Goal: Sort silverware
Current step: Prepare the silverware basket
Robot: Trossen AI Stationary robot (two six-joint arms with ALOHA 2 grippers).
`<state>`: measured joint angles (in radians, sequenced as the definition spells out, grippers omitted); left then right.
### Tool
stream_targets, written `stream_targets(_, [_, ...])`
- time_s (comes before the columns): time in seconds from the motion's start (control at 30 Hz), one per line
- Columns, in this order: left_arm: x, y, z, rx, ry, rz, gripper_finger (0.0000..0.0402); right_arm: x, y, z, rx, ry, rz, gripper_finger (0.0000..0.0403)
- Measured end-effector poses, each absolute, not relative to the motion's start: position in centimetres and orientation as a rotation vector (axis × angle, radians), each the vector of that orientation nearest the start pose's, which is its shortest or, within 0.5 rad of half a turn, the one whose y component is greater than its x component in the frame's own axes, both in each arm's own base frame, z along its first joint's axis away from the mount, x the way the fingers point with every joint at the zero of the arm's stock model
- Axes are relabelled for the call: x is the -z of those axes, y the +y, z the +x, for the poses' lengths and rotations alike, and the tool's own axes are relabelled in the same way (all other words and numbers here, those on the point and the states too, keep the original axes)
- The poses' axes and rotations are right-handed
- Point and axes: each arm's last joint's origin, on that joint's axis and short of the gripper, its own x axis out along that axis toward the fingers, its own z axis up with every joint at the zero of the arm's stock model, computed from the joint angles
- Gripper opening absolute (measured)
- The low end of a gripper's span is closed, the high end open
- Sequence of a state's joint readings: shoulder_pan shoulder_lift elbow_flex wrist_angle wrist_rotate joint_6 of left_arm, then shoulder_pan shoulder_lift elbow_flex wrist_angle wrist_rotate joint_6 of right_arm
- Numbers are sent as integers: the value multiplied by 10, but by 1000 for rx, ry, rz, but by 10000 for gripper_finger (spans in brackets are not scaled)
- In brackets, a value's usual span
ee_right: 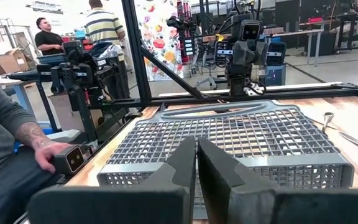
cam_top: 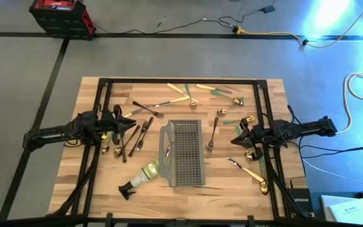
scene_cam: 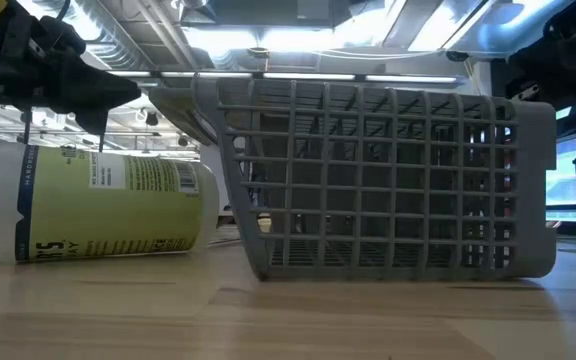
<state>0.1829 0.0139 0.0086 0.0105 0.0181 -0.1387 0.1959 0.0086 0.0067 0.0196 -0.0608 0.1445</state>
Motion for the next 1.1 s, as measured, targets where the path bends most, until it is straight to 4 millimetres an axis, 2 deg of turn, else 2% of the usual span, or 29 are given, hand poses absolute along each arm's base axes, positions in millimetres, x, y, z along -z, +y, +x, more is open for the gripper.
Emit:
stream_targets(0.2, [-166,17,97,-164,-16,-138,51,-167,21,96,-253,-7,92,1])
stream_targets(0.33, [-166,17,97,-164,-16,-138,51,-168,19,96,-184,-29,29,0])
stream_targets(0.67, [-166,17,97,-164,-16,-138,51,-193,17,95,-98,-289,-107,0])
stream_targets(0.77, [-166,17,97,-164,-16,-138,51,-198,17,98,-92,-308,-132,0])
stream_targets(0.97, [-166,17,97,-163,-16,-138,51,-228,20,112,-82,-328,-226,0])
stream_targets(1.1, [-166,17,97,-163,-16,-138,51,-258,24,127,-86,-329,-290,0])
